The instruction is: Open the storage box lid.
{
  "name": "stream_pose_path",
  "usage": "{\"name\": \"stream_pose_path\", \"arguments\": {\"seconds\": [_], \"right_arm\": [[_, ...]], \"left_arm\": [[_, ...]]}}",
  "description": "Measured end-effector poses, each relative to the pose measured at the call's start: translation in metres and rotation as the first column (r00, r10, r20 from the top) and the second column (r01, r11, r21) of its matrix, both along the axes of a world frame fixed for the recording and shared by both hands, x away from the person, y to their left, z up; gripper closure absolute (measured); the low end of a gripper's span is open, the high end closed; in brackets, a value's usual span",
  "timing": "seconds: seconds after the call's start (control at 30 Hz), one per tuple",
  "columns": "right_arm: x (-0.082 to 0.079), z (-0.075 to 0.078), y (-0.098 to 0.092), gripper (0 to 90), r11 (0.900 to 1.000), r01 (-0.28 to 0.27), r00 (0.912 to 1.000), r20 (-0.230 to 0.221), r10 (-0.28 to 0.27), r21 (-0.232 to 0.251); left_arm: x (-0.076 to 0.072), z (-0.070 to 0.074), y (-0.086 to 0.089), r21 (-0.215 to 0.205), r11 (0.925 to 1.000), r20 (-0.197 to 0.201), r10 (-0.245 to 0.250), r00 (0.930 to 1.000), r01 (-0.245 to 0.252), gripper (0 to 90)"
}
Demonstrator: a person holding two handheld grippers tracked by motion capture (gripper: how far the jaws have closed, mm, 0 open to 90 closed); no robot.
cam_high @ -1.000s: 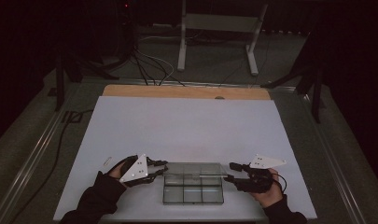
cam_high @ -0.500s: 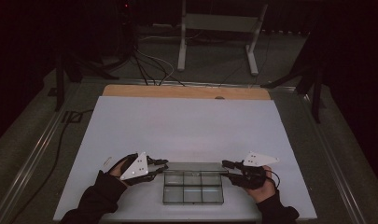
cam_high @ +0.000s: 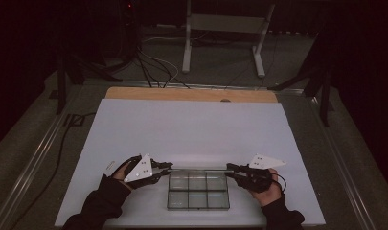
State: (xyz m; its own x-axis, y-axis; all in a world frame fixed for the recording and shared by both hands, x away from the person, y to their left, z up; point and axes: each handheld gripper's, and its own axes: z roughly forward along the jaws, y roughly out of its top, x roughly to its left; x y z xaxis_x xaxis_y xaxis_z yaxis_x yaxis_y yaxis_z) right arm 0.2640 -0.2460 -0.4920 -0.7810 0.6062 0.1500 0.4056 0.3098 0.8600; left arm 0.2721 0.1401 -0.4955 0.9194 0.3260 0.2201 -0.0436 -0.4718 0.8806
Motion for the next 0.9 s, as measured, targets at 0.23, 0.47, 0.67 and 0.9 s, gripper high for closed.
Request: {"name": "stream_pose_path", "arguments": {"seconds": [0.23, 0.47, 0.67, 0.9], "right_arm": [[0.000, 0.001, 0.001, 75.1, 1.000, 0.022, 0.9997, 0.011, -0.021, -0.007], [0.003, 0.003, 0.002, 77.8, 0.999, 0.050, 0.9987, 0.007, -0.050, -0.004], [0.005, 0.002, 0.003, 78.7, 0.998, 0.070, 0.9976, -0.005, -0.070, 0.009], [0.007, 0.003, 0.006, 80.1, 0.995, 0.102, 0.9948, -0.006, -0.102, 0.001]], "left_arm": [[0.003, 0.000, -0.001, -0.008, 0.9995, -0.016, 0.029, 0.9994, -0.030, 83.4], [0.006, 0.000, 0.000, -0.005, 0.9979, -0.034, 0.065, 0.9973, -0.065, 85.0], [0.009, 0.001, -0.001, -0.017, 0.9966, -0.057, 0.080, 0.9952, -0.081, 85.0], [0.012, 0.000, -0.002, -0.029, 0.9933, -0.074, 0.110, 0.9912, -0.112, 84.8]]}}
